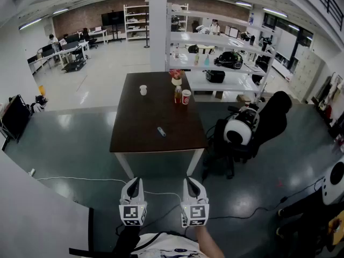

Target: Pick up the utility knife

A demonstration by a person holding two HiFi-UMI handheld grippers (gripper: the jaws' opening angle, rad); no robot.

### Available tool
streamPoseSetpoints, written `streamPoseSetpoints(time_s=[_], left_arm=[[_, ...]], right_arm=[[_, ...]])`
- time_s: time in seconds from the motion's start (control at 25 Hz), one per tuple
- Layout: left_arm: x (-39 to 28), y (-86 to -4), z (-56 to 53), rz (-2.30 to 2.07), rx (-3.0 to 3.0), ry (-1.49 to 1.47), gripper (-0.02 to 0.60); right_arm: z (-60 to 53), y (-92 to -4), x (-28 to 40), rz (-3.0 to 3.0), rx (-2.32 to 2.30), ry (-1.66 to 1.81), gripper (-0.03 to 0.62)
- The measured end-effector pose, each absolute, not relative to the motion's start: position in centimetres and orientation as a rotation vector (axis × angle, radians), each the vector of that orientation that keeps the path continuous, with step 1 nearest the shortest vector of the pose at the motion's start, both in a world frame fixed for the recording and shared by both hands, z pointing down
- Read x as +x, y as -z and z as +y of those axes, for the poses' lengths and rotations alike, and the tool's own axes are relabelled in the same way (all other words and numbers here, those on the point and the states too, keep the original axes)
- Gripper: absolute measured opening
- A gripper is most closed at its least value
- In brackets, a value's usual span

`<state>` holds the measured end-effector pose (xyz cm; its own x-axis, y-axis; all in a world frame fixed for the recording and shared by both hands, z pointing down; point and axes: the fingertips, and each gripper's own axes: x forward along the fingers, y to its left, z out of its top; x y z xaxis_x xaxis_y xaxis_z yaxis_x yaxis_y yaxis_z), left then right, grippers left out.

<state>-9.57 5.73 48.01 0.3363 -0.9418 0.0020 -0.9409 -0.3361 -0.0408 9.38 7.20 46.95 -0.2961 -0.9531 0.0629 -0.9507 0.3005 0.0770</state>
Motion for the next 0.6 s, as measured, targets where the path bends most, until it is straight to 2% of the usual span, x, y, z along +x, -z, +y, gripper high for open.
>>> streamPoseSetpoints(time_s=[0.6], left_arm=[[-9.58, -48.01, 5.87, 1.811, -2.531, 0.048, -0.003]], right_arm=[[7.29, -47.02, 9.18, -2.475, 1.783, 0.045, -0.002]])
